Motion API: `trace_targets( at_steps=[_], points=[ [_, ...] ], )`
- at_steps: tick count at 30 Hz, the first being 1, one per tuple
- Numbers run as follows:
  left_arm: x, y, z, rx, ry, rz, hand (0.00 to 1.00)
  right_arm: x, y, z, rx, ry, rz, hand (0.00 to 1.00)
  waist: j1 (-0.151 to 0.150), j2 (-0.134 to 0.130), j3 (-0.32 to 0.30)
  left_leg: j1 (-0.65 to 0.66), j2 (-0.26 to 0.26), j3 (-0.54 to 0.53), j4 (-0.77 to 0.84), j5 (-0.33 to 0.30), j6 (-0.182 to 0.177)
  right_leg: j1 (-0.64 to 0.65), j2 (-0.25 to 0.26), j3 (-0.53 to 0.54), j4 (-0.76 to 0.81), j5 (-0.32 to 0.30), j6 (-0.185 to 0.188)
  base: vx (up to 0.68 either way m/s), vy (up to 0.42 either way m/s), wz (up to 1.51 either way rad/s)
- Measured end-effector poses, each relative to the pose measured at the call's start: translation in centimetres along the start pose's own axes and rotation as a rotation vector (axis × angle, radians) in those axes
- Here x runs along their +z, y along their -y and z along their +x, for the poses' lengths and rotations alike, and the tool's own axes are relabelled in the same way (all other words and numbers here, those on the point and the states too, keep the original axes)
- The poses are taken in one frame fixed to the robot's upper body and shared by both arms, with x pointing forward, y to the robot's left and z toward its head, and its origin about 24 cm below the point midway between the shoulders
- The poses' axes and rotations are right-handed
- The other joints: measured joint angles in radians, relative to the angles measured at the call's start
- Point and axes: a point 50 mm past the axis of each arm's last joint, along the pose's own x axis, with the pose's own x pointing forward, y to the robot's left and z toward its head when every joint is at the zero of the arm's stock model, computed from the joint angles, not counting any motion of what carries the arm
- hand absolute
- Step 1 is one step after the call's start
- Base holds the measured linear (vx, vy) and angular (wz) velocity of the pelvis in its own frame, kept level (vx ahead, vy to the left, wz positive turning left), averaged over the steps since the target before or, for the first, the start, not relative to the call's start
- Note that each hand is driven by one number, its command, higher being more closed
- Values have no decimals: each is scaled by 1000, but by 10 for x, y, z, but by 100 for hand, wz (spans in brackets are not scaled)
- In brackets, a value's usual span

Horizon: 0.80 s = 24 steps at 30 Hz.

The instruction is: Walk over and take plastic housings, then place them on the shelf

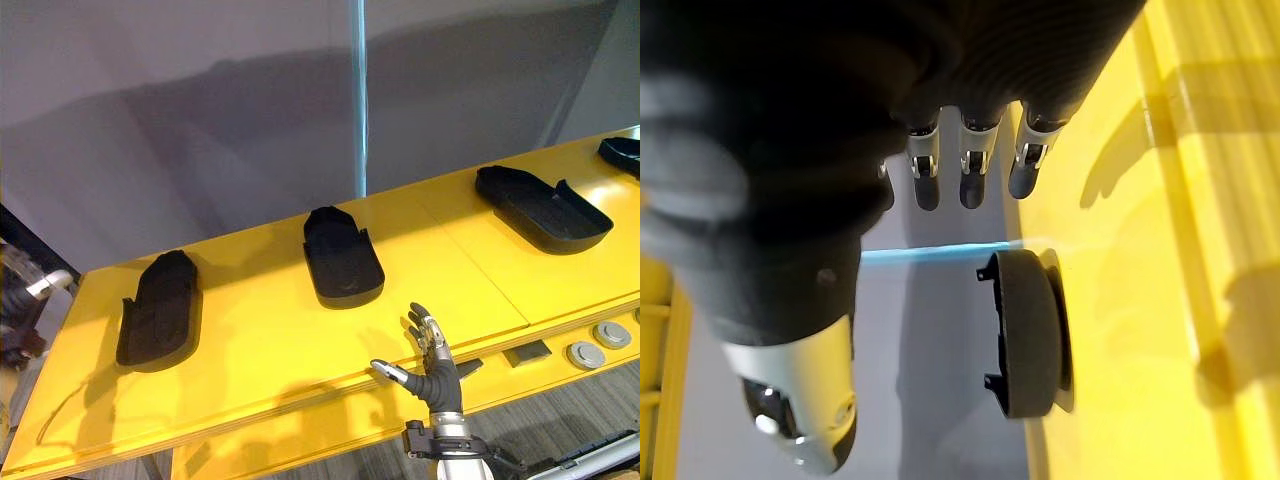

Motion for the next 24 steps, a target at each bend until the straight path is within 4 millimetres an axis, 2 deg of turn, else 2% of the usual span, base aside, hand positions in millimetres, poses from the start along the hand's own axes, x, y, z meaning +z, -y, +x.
trace_targets(
  at_steps=[1, 2, 4, 5, 6, 7, 9, 10, 11, 12, 13, 14, 16, 17, 18, 19, 21, 23, 24],
  points=[
    [13, 17, -9, -14, 127, -63, 0, 0, 2, -1, -48, 3, -11, 0, 3, 0, -8, 7, -1, 0, 0, -1, -1, 8, 0, 0, -6, 0, 0, 0, 0, 0],
    [17, 24, -16, -8, 180, -95, 0, 0, 3, -1, -75, 6, -15, 0, 3, 1, -16, 7, 0, 0, 0, -1, -1, 11, 1, 0, -9, 0, 0, 0, 0, 0],
    [14, 45, -52, 67, 269, -205, 0, 1, 11, -3, -188, 23, -33, 0, 2, -1, -32, 22, 3, -2, 0, -2, -2, 27, 4, 0, -20, 0, -1, 0, 0, 0],
    [3, 52, -74, 145, 239, -234, 0, 2, 18, -3, -242, 30, -48, 0, 2, -9, -36, 32, 7, -1, 0, -7, -9, 37, 8, 3, -27, 0, -1, -11, -26, -8],
    [-5, 54, -85, 184, 207, -246, 0, 3, 21, -3, -262, 36, -58, 0, 4, -11, -37, 37, 9, 2, 0, -9, -11, 41, 12, 7, -30, 1, -2, -24, -29, -23],
    [-21, 61, -108, 276, 114, -265, 0, 6, 28, -1, -290, 53, -72, 0, 15, -16, -39, 41, 20, 17, 5, -15, -17, 40, 21, 26, -38, 1, -10, -19, -31, -29],
    [-30, 68, -124, 327, 51, -274, 0, 9, 30, 4, -300, 76, -74, 0, 18, -25, -33, 31, 39, 32, 46, -38, -28, 40, 38, 60, -57, 5, -15, -38, -42, -51],
    [-35, 72, -130, 335, 10, -241, 0, 11, 29, 7, -288, 90, -68, 0, 22, -42, -28, 12, 59, 34, 128, -84, -55, 39, 52, 102, -67, 11, -23, -38, -74, -110],
    [-39, 72, -134, 353, -18, -193, 0, 13, 26, 12, -263, 106, -66, 0, 42, -55, -21, -12, 76, -46, 244, -129, -43, 34, 72, 168, -69, 22, -35, -27, -84, -132],
    [-41, 71, -136, 370, -32, -173, 0, 15, 25, 14, -246, 118, -68, 0, 51, -56, -21, -21, 85, -109, 294, -153, -51, 30, 85, 202, -71, 27, -40, 12, -100, -172],
    [-44, 68, -140, 387, -54, -146, 0, 19, 26, 19, -223, 146, -78, 0, 60, -55, -22, -35, 93, -234, 368, -204, -65, 22, 110, 268, -73, 36, -49, 26, -45, -146],
    [-44, 68, -142, 389, -60, -128, 0, 21, 27, 21, -217, 155, -83, 0, 63, -55, -22, -35, 93, -288, 394, -231, -68, 17, 123, 302, -73, 38, -52, 38, 46, -178],
    [-42, 65, -145, 397, -46, -96, 0, 27, 32, 26, -204, 188, -84, 0, 70, -49, -27, -22, 89, -476, 430, -349, -75, -43, 177, 430, -41, 39, -54, 25, 205, -176],
    [-42, 65, -144, 397, -37, -96, 0, 28, 34, 27, -202, 196, -90, 0, 68, -48, -29, -21, 89, -503, 427, -381, -82, -67, 191, 456, -23, 39, -53, 7, 276, -157],
    [-43, 67, -139, 386, -15, -108, 0, 28, 36, 27, -212, 193, -93, 0, 63, -63, -28, -24, 73, -492, 435, -417, -98, -108, 196, 506, 18, 38, -32, 26, 281, -121],
    [-49, 72, -132, 368, -12, -131, 0, 24, 37, 23, -234, 171, -84, 0, 52, -87, -25, -24, 54, -449, 455, -422, -87, -119, 182, 548, 37, 46, -4, 43, 278, -103],
    [-57, 84, -122, 330, -15, -175, 0, 17, 40, 12, -285, 116, -65, 0, 31, -102, -19, -3, 37, -406, 474, -431, -72, -112, 164, 574, 36, 64, 20, 60, 238, -76],
    [-61, 96, -111, 289, 5, -217, 0, 11, 45, -1, -343, 64, -54, 0, 16, -105, -13, 45, 39, -342, 471, -450, -54, -108, 162, 558, 43, 85, 23, 19, 199, -105],
    [-59, 99, -105, 291, 31, -229, 0, 8, 49, -7, -377, 45, -33, 0, 12, -111, -6, 83, 42, -272, 465, -458, -44, -115, 163, 506, 51, 112, 18, -2, 180, -166]
  ],
)
